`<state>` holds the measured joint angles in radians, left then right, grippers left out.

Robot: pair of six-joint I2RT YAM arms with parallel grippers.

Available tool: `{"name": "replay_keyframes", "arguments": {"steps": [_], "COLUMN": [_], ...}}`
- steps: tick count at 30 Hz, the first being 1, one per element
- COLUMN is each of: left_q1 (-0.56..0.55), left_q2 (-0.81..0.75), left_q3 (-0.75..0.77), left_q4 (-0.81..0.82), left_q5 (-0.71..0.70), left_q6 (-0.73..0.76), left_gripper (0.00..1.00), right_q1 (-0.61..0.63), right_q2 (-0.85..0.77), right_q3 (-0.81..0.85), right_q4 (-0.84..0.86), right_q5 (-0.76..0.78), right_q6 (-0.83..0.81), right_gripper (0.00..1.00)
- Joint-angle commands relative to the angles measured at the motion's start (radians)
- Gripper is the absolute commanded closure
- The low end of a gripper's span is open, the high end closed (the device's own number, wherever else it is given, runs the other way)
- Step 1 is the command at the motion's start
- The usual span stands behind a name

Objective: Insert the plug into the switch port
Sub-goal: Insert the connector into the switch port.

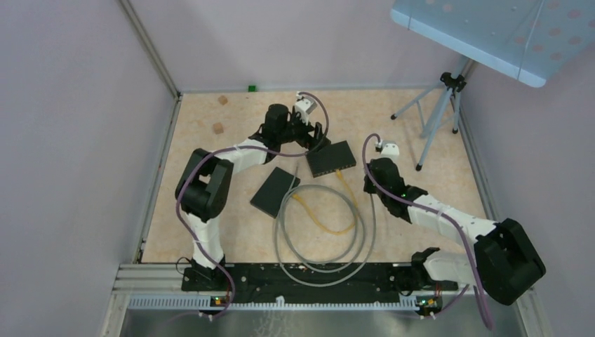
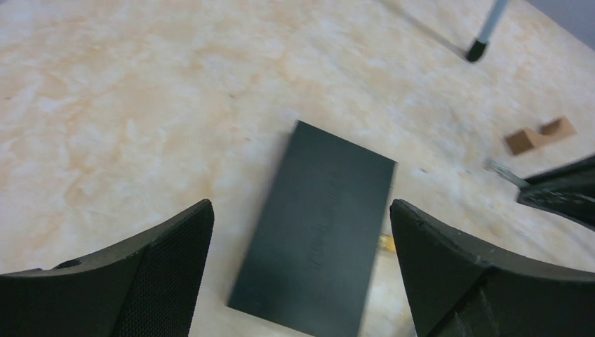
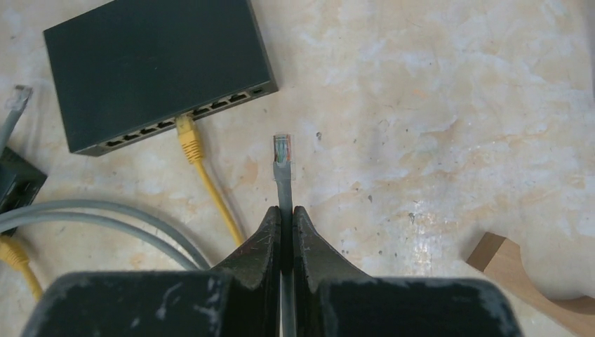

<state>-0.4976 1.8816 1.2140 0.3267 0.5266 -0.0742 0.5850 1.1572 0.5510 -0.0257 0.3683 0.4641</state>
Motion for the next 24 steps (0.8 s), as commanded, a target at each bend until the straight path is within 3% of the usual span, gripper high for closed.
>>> {"name": "replay_keyframes", "arguments": {"steps": [1,8,11,15,24], "left_q1": [0.043,0.077,0.113,0.155,0.132], "left_q2": [0.124,0.217,0.292,0.36,0.381], "left_q3": [0.131,0.161,0.2,0.167,0.131], "left_q4": [0.079,0.159,0.212,0.398,0.388], "left_q5": [0.069,0.016,0.104,0.254,0.208], "left_q6": [0.018,-0.042,-0.134,-0.233,-0.278], "left_gripper": [0.01,0.01,0.02,0.05,0.11], "right_q1": [-0.041,-0.084,-0.085,-0.084,-0.084], "right_q2": [0.059,0.177,0.242,0.335,0.5], "right_q3": [0.018,-0.019,-0.02,-0.003,-0.003], "right_q4": [0.149,0.397,0.482,0.544,0.694], "right_q5": [0.054,0.016,0.02,0.035,0.085], "right_q6": [0.001,0.016,0.028,0.046,0.076], "right_gripper": [1.0,1.0,1.0,1.0,1.0]}}
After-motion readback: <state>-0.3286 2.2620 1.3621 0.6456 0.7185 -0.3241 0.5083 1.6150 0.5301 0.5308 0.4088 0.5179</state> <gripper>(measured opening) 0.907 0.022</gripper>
